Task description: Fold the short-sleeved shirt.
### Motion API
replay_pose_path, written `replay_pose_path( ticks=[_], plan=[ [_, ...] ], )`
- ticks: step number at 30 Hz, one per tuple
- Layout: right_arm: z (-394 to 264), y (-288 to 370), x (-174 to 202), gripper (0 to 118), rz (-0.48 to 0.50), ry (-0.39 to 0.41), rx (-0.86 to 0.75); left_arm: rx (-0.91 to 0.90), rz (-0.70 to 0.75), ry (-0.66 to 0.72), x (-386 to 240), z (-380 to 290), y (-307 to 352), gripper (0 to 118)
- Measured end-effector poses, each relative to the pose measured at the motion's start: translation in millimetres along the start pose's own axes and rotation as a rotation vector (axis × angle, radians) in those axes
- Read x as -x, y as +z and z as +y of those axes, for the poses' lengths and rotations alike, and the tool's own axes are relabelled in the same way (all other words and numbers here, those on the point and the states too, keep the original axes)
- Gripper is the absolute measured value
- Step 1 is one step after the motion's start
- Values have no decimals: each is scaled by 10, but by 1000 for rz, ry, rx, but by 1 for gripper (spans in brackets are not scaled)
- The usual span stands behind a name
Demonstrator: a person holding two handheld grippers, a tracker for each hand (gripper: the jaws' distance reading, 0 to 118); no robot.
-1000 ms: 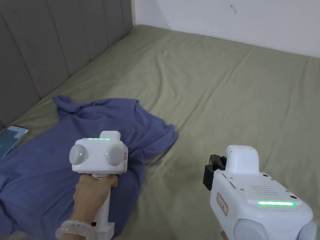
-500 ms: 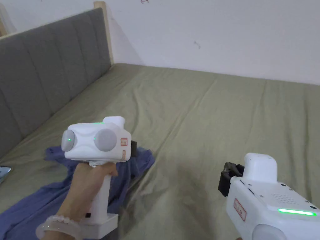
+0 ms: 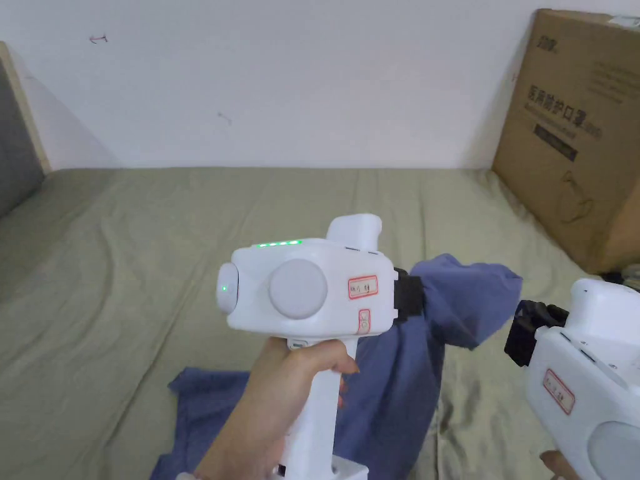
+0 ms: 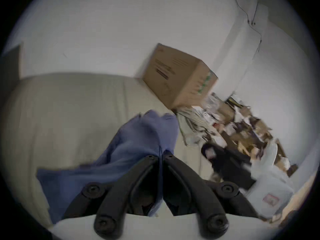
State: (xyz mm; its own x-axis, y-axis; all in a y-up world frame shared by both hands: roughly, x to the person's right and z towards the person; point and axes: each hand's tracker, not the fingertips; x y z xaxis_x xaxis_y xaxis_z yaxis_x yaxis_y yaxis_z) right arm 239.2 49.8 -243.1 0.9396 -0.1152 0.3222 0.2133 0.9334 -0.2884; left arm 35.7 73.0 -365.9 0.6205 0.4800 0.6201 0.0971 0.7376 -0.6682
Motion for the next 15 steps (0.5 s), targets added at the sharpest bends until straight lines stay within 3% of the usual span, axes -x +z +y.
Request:
replay_pose_path(
  ticks=[7, 12, 13, 14, 15],
  plan=[
    [-208, -10, -464, 0, -74, -61, 56, 323, 155, 17, 290, -1105, -860, 2],
    [-372, -120, -428, 0, -61, -47, 127, 360, 205, 38, 481, -1408, -942, 4],
    [-390, -145, -399, 0, -55, -48, 140, 367, 212, 42, 501, -1399, -930, 9],
    [-406, -162, -371, 0, -46, -46, 149, 368, 206, 44, 529, -1379, -913, 25],
    [-419, -178, -334, 0, -31, -40, 154, 361, 198, 55, 551, -1349, -871, 69]
  ],
)
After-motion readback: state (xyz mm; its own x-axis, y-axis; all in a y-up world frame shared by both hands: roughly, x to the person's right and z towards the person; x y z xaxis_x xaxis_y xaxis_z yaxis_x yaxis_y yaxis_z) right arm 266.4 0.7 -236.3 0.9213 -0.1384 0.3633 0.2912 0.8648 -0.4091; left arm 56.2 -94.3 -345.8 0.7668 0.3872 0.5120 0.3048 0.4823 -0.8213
